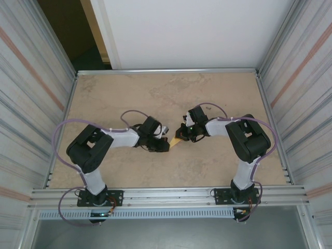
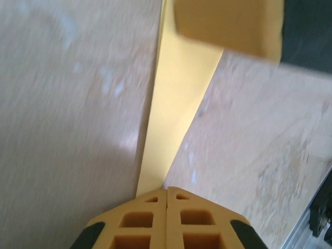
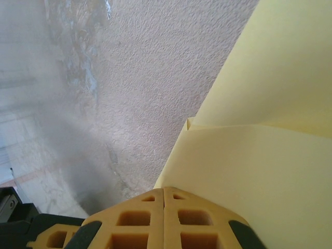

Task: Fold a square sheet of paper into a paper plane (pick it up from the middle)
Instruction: Fold the wing for the fifth time at the center of the table.

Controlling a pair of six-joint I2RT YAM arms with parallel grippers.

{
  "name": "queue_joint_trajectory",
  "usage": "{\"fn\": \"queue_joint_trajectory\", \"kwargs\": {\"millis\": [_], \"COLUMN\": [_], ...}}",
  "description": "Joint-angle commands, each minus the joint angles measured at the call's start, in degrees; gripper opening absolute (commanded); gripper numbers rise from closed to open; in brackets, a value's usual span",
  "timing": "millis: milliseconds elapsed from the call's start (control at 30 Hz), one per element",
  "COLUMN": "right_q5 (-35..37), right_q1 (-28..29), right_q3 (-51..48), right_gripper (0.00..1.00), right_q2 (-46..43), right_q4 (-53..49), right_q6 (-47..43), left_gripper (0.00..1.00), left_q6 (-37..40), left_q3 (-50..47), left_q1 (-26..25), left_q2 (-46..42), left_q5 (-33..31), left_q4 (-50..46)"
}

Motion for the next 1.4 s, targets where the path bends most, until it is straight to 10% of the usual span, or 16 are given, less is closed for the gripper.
{"fn": "queue_joint_trajectory", "kwargs": {"millis": [0, 300, 1367], "right_q5": [8.2, 6.5, 6.2], "right_q1": [-0.4, 1.6, -0.4], "right_q3": [-2.8, -2.7, 4.7], "right_gripper": [0.04, 0.04, 0.05], "right_q2": [4.9, 2.0, -5.2], "right_q4": [-8.4, -7.0, -12.6], "right_q6": [-2.2, -2.8, -7.7], "left_gripper": [0.02, 0.03, 0.00], "left_q6": [-1.3, -2.1, -2.9], "left_q3": [-6.3, -2.2, 8.0], "left_q1": [0.4, 1.7, 0.2], "left_q2": [-2.9, -14.3, 7.9], "left_q5": [-0.5, -0.7, -5.2], "left_q4": [-7.2, -2.0, -8.2]}}
